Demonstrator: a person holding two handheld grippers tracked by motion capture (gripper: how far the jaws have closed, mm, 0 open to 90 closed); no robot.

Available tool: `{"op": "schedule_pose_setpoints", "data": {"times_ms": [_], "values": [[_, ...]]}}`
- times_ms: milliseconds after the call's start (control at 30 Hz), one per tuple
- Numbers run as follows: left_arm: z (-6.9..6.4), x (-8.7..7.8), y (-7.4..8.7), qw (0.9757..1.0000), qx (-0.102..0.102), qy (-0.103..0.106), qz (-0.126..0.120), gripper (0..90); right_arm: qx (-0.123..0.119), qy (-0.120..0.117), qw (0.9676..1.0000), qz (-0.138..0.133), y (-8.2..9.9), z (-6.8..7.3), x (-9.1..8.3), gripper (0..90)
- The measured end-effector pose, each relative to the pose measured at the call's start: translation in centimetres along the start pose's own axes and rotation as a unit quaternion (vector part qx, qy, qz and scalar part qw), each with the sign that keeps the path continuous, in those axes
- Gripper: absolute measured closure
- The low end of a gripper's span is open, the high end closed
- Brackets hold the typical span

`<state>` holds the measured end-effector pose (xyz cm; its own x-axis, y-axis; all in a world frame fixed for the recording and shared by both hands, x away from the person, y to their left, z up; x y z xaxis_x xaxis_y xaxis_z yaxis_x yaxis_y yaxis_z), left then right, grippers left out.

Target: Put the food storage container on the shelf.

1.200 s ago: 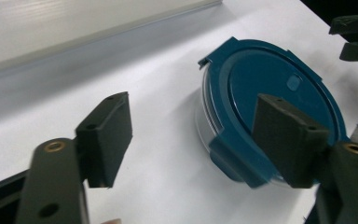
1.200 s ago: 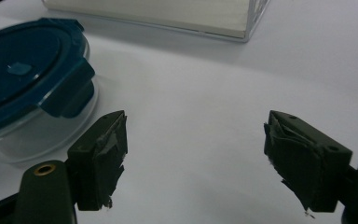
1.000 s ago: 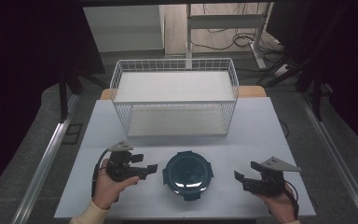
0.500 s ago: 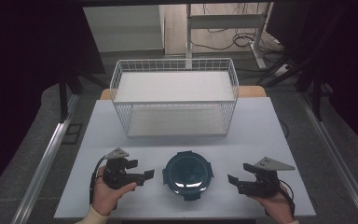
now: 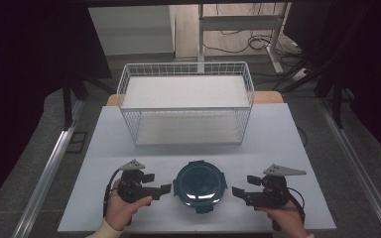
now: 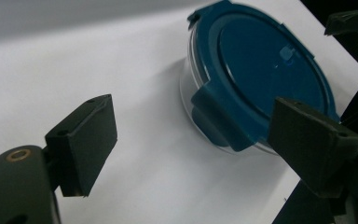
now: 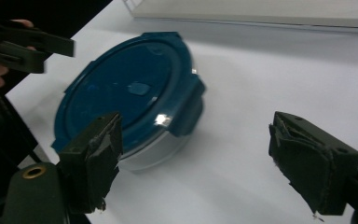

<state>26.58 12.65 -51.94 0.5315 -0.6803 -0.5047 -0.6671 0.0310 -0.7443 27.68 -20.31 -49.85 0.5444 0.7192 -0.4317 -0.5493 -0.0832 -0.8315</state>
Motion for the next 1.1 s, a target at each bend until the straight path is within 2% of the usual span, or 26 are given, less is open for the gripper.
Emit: {"op": "schedule_pose_setpoints", "data": {"times_ms": [100,233,333,367,433,500,533,567,633,700,800,900,1000,1033,1100], "values": [[0.0,0.5,0.2,0.9999,-0.011,0.001,0.005,15.9,0.002,-0.006,0.9999,0.008,-0.2,0.5,0.6,15.5],[0.0,0.5,0.0,0.9998,-0.015,-0.01,0.003,15.9,0.005,-0.008,0.9998,0.016,-0.5,0.7,1.2,14.6],[0.0,0.7,-0.4,0.9997,-0.02,-0.012,-0.004,15.9,0.012,-0.014,0.9996,0.02,-1.6,0.6,2.3,13.6],[0.1,0.9,-0.6,0.9994,-0.033,-0.007,-0.004,15.7,0.016,-0.017,0.9995,0.022,-1.8,0.6,2.7,13.2],[0.1,1.1,-0.7,0.9993,-0.037,-0.003,-0.004,15.6,0.022,-0.021,0.9992,0.024,-1.9,0.6,3.1,13.0],[0.1,1.6,-1.1,0.9987,-0.05,0.006,-0.008,14.5,0.044,-0.027,0.9983,0.027,-2.2,0.6,4.0,13.0],[0.1,1.6,-1.1,0.9987,-0.05,0.006,-0.008,14.3,0.044,-0.027,0.9983,0.027,-2.2,0.6,4.0,13.0],[0.0,2.0,-1.1,0.9978,-0.063,0.017,-0.011,14.1,0.046,-0.026,0.9981,0.031,-2.2,0.7,4.5,12.8],[0.0,2.3,-1.0,0.9975,-0.067,0.021,-0.008,13.7,0.049,-0.028,0.9979,0.032,-2.1,0.8,4.6,12.6],[0.0,2.9,-0.4,0.9964,-0.077,0.035,0.004,13.2,0.053,-0.028,0.9974,0.039,-1.9,1.1,5.1,11.6],[0.1,3.1,-0.2,0.996,-0.081,0.037,0.006,13.2,0.065,-0.024,0.9966,0.046,-1.7,1.0,5.5,10.2],[0.1,3.4,0.4,0.9916,-0.111,0.065,0.013,13.2,0.088,-0.026,0.9941,0.058,-1.1,0.9,6.4,9.0],[0.1,3.7,0.8,0.9906,-0.117,0.068,0.017,13.6,0.095,-0.03,0.9929,0.064,-0.8,0.9,6.7,8.4],[0.1,4.2,1.1,0.9877,-0.132,0.081,0.024,13.7,0.111,-0.037,0.9907,0.07,-0.4,0.8,7.0,7.5],[0.0,4.7,1.6,0.9843,-0.146,0.094,0.031,13.7,0.122,-0.042,0.9884,0.079,0.0,0.7,7.4,7.2]]}}
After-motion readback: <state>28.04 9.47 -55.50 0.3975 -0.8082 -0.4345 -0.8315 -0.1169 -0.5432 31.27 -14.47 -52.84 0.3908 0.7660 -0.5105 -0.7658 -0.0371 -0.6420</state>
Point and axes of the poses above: each handheld gripper's, and its own axes: x roughly forward along the jaws, y roughly out of its underside, z roughly to its left, the point moved 5 cm from there along x, roughly forward along the jaws, and after that the axes turned 9 degrees about -z, right-handed, at the moved point
